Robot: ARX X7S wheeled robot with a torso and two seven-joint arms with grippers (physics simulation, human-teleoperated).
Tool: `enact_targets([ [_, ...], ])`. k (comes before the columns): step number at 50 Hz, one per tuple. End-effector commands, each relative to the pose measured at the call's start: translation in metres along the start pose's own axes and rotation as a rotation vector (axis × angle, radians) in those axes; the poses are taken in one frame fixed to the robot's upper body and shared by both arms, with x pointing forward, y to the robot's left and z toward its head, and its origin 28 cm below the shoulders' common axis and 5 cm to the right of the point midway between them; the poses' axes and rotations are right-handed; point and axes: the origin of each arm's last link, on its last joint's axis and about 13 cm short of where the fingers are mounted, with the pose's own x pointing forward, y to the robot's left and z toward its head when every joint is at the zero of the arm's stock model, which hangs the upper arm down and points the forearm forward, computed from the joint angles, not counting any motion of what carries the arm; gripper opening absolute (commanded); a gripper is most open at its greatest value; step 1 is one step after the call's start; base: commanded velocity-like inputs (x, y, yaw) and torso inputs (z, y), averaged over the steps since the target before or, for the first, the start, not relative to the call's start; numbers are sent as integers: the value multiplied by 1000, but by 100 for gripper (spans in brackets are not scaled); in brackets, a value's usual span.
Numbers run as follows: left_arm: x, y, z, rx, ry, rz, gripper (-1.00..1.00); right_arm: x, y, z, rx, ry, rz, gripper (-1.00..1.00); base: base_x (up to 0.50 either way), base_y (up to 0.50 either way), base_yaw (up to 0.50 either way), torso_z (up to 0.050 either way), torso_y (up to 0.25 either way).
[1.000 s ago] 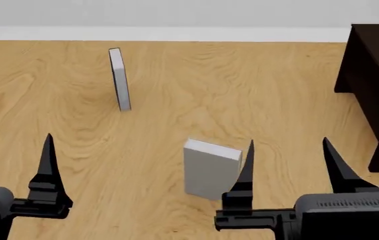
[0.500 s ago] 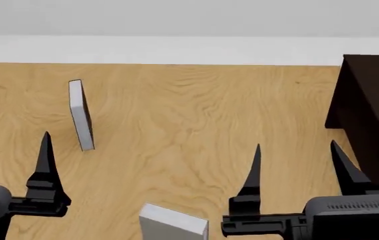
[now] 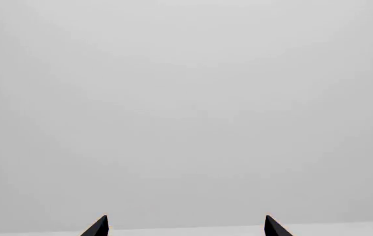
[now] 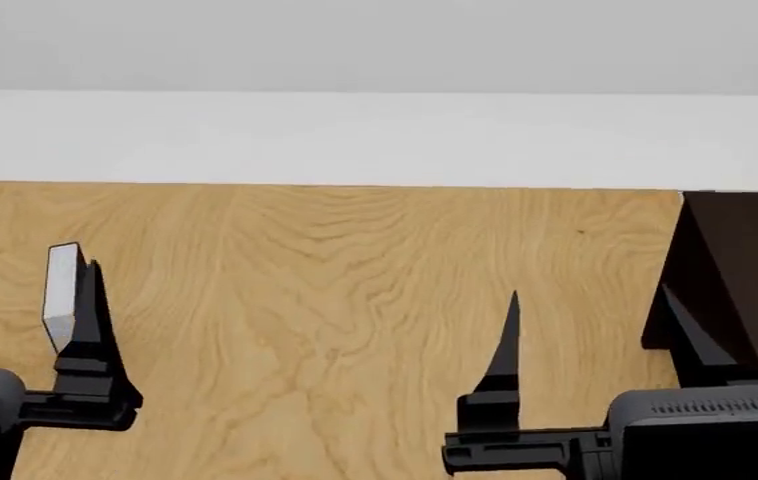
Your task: Pick up the book on the right and place it on the cabinet shelf.
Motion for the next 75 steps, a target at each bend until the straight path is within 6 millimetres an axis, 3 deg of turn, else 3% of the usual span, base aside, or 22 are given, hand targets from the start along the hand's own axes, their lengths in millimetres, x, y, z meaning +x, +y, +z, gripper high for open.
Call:
enact_targets([
  [1, 0, 1, 1, -1, -3, 5, 100, 3, 0, -3, 46, 24, -18, 100, 59, 0, 0, 0, 0],
  [29, -1, 2, 4, -3, -4, 9, 100, 3, -1, -1, 74, 75, -26, 100, 21, 58, 0, 0, 0],
  [41, -1, 6, 9, -24, 0, 2, 100, -20, -18, 60, -143, 270, 4, 100, 0, 0, 0, 0, 0],
  [44, -1, 8, 12, -24, -1, 6, 100, -16, -33, 76, -208, 298, -118, 100, 0, 0, 0, 0, 0],
  [47, -2, 10, 14, -22, -8, 11, 100, -16, -29, 94, -245, 293, -152, 100, 0, 0, 0, 0, 0],
  [50, -1, 11, 14, -19, -5, 12, 100, -30, -25, 117, -212, 328, 53, 100, 0, 0, 0, 0, 0],
  [56, -1, 12, 15, -4, -19, 13, 100, -34, -32, 147, -222, 356, 134, 100, 0, 0, 0, 0, 0],
  [75, -1, 13, 15, 3, -17, 8, 100, -60, -45, 201, -370, 666, 242, 100, 0, 0, 0, 0, 0],
])
